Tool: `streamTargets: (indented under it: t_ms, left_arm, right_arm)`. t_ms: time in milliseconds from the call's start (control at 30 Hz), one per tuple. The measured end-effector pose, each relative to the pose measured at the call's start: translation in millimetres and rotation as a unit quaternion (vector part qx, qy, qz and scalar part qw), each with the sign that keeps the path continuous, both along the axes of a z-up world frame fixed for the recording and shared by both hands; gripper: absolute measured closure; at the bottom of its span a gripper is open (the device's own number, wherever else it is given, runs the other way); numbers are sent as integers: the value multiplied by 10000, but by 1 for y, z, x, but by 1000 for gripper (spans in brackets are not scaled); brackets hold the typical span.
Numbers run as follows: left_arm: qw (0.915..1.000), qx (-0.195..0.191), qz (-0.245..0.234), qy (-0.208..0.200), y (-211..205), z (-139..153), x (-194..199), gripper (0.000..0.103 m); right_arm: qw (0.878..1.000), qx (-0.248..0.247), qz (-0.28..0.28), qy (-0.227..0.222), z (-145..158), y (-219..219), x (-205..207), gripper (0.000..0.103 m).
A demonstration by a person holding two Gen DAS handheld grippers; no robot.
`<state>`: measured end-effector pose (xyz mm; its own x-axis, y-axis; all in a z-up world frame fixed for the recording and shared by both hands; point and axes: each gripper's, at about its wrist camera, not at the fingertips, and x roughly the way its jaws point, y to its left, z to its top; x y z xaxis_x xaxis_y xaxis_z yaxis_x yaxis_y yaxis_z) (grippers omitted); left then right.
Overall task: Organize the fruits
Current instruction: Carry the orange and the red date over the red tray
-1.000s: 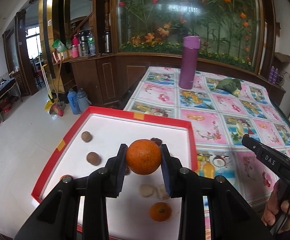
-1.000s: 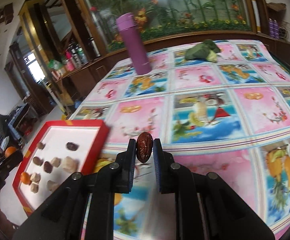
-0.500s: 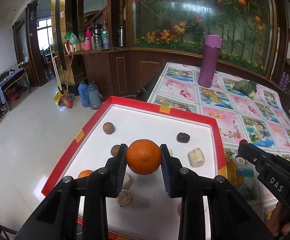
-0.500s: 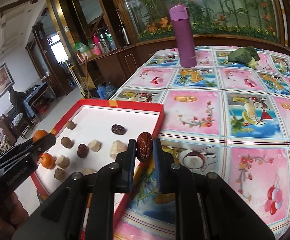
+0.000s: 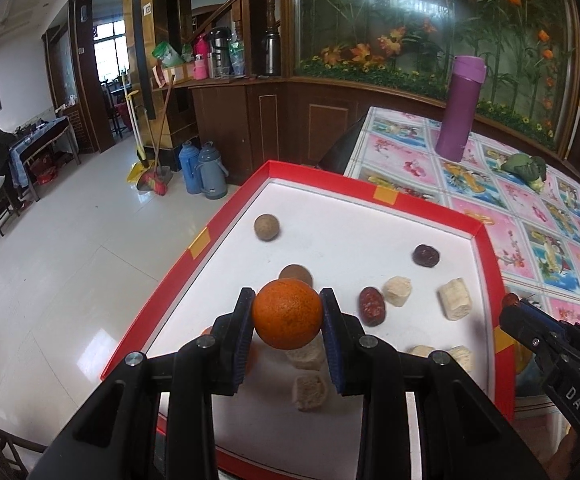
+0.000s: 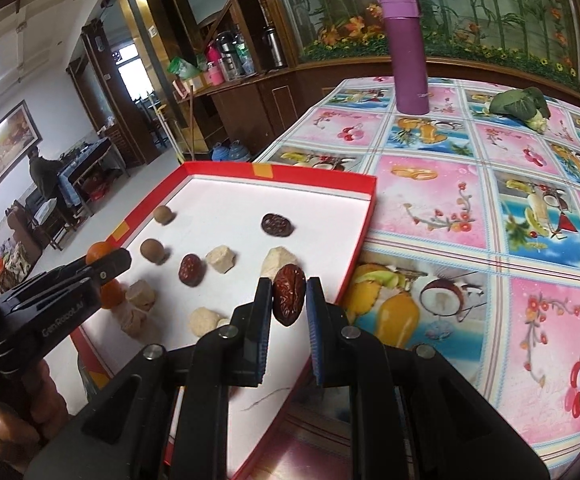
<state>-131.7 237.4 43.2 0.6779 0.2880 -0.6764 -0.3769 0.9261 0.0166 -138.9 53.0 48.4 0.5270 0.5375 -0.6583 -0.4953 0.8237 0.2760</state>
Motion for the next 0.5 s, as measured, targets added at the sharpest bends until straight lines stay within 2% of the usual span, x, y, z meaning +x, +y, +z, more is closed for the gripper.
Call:
streamTargets:
  t_ms: [500]
  left_arm:
    - [9998,49,-1,205,1,-10,1,71]
  right_arm:
    - [9993,-188,202,243,-13,20,2,84]
